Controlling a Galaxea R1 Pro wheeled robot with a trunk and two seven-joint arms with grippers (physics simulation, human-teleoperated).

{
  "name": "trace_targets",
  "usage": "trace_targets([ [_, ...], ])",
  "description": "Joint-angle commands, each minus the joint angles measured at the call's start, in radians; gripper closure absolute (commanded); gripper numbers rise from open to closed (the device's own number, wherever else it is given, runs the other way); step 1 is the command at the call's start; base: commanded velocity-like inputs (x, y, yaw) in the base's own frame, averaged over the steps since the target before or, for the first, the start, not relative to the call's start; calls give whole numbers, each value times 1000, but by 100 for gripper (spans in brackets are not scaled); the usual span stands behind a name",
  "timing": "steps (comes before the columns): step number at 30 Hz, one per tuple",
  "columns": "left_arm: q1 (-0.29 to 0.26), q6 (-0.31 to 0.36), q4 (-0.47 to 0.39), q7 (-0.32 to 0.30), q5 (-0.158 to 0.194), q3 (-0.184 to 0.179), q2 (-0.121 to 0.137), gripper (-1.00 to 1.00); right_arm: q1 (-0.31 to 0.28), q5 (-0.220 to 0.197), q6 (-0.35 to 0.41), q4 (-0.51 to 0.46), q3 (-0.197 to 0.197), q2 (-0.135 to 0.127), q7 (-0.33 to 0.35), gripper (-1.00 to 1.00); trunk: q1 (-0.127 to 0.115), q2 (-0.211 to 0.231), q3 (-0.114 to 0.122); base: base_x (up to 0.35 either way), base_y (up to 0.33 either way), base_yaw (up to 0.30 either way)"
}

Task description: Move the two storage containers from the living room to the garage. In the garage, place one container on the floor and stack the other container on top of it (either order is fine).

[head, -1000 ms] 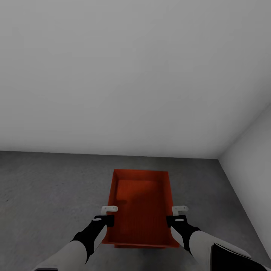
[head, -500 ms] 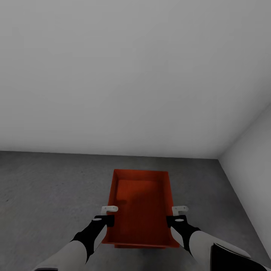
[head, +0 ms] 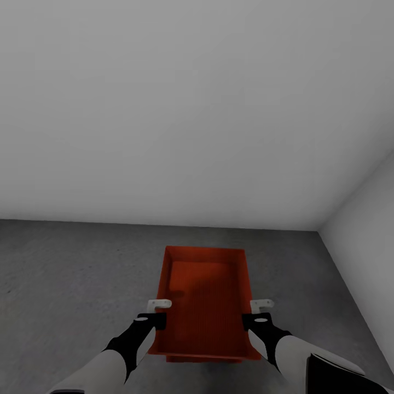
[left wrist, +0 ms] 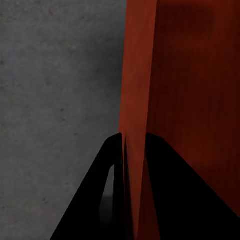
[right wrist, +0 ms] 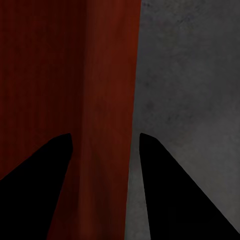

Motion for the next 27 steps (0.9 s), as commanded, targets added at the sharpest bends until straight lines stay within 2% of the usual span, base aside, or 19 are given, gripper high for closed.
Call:
trace_targets([
  [1, 0, 7, 1, 1, -5, 25, 0, 100, -1, 6, -2, 8, 6, -1, -4, 100, 4, -8, -4, 0, 0, 0],
  [27, 0, 6, 1, 0, -5, 25, 0, 100, -1, 6, -2, 8, 7, -1, -4, 100, 100, -183, -82, 0, 0, 0],
])
